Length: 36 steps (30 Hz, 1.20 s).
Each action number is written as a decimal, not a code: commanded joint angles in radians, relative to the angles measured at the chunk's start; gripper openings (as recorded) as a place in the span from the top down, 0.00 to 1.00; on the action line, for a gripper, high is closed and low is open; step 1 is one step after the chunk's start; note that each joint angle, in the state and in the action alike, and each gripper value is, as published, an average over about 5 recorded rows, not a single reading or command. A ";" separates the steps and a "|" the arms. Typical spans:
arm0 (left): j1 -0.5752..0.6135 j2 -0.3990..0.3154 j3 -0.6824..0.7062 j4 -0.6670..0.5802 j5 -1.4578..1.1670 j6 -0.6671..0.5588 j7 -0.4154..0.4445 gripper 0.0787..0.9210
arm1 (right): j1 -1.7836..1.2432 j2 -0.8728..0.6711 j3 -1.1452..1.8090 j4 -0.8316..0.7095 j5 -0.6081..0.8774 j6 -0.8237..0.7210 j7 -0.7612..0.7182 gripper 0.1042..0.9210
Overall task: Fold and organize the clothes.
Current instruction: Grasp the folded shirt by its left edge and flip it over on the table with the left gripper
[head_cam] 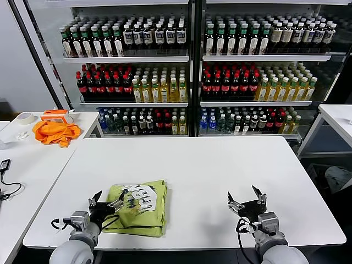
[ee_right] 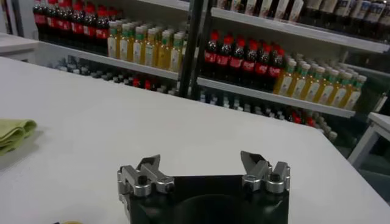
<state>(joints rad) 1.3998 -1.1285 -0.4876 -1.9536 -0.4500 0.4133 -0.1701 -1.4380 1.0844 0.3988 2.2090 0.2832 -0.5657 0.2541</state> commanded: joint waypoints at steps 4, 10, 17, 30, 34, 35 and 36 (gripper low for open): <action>0.023 -0.011 -0.017 0.085 0.036 0.001 -0.017 0.12 | -0.012 0.005 0.007 -0.007 -0.008 0.005 -0.001 0.12; 0.022 -0.015 -0.004 0.085 -0.011 0.005 -0.016 0.13 | 0.000 0.004 0.002 -0.011 -0.010 0.003 -0.001 0.12; 0.029 -0.019 0.009 0.083 -0.057 0.001 0.003 0.35 | 0.002 0.005 0.006 -0.011 -0.009 0.003 -0.001 0.12; 0.041 -0.019 -0.004 0.045 -0.026 -0.040 0.038 0.78 | 0.002 0.011 0.010 -0.014 -0.013 0.004 0.000 0.12; 0.053 0.032 -0.062 -0.056 -0.089 -0.042 0.042 0.92 | 0.005 0.012 0.009 -0.012 -0.013 0.004 0.001 0.12; 0.059 0.047 -0.082 -0.091 -0.122 -0.042 0.044 0.95 | 0.006 0.013 0.009 -0.012 -0.013 0.004 0.001 0.12; 0.064 0.062 -0.106 -0.123 -0.154 -0.040 0.045 0.96 | 0.006 0.014 0.009 -0.013 -0.013 0.005 0.001 0.12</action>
<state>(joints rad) 1.4436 -1.1391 -0.4973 -1.9068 -0.4912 0.3848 -0.1382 -1.4325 1.0967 0.4076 2.1956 0.2701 -0.5620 0.2545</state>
